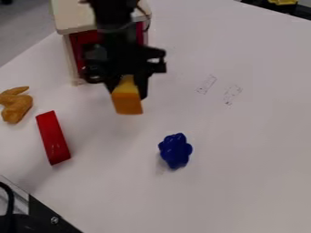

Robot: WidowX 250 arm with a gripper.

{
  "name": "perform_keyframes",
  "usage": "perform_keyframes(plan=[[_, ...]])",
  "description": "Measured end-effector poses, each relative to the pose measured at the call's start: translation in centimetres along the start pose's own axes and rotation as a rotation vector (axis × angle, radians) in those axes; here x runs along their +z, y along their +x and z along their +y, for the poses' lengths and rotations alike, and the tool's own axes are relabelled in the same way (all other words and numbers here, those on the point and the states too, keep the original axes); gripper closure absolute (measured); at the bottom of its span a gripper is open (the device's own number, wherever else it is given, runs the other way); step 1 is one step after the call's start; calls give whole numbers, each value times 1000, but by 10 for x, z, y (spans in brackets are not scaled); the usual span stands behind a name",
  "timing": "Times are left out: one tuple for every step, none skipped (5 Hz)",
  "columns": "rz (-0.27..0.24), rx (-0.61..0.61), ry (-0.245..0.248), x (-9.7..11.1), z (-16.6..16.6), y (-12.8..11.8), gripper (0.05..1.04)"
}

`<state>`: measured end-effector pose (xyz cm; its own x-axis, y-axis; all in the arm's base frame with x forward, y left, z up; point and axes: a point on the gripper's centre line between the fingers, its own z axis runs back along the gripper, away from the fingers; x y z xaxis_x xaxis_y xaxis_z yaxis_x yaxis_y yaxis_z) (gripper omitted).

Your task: Move the yellow triangle to the upper right side of the table

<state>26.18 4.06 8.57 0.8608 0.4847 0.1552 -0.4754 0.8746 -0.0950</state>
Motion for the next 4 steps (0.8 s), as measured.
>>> perform_keyframes(plan=[[3, -19, -59, -4, -26, 25, 619], [1, -53, -48, -18, -48, 44, 619], [6, -92, -45, -36, -71, 61, 619], [25, -116, -39, -57, -84, 69, 619]])
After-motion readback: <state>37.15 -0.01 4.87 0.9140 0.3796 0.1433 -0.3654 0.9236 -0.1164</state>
